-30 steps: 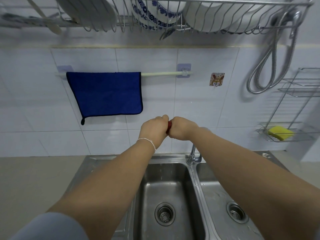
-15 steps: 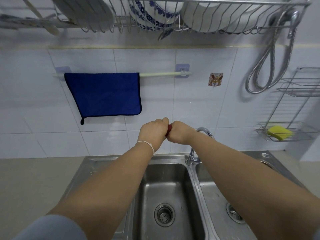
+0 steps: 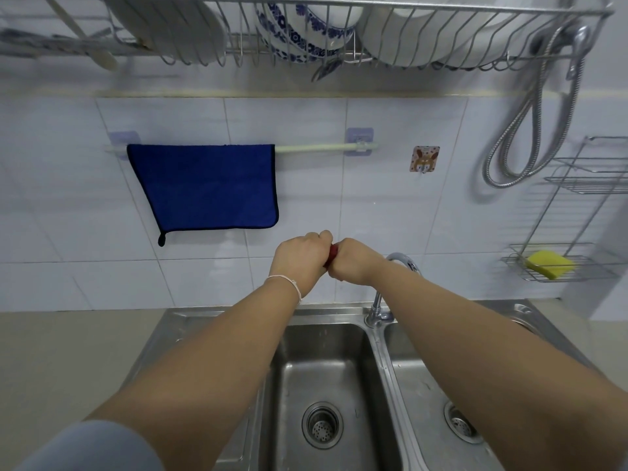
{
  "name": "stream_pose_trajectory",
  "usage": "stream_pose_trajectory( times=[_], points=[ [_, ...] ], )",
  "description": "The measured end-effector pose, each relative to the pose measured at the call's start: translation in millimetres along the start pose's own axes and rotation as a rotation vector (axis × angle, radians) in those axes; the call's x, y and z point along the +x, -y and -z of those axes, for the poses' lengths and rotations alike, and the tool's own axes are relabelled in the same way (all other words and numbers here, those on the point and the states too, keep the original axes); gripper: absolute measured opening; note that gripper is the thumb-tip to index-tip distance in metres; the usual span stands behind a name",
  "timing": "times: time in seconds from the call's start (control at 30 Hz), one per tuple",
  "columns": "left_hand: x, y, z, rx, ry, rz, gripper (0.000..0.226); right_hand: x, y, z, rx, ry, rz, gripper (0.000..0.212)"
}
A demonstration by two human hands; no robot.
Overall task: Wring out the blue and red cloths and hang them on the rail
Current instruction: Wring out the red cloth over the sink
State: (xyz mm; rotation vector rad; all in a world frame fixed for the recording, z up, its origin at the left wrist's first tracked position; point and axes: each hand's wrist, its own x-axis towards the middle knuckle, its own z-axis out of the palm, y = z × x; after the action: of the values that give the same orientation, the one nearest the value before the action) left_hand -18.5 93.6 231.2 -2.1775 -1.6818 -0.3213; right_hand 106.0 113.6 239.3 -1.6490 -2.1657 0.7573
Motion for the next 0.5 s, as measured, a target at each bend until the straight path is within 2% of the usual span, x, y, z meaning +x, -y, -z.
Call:
stream_pose_trajectory(
  times=[0.07,0.13,0.23,0.3,0.37,0.5],
  points=[
    [1.8,2.2,-2.6,-0.079,0.049,0.038,0.021,-0.7,-3.7,-0.7,-0.033,-0.022,0.026,0.015],
    [2.7,6.2,-3.1,-0.318,0.207,0.128,0.029,-2.2,-10.5,0.4,-0.024,-0.008,0.073,0.013],
    [2.2,16.9,6.1,-0.91,0.586,0.267,0.042,-9.0,-20.5,8.4,0.14,0.078,0.058,0.044],
    [0.9,25.9,16.3,-1.203,0.738,0.307,0.033,-16.8,-23.3,16.9,0.3,0.142,0.04,0.053],
    [0.8,35.1,23.9,-1.432,0.743,0.358,0.026,-22.9,-24.8,24.9,0.457,0.151,0.08,0.05],
    [0.7,41.6,33.5,-1.717,0.7,0.394,0.029,-30.4,-17.9,37.5,0.664,-0.008,0.177,0.019]
  ],
)
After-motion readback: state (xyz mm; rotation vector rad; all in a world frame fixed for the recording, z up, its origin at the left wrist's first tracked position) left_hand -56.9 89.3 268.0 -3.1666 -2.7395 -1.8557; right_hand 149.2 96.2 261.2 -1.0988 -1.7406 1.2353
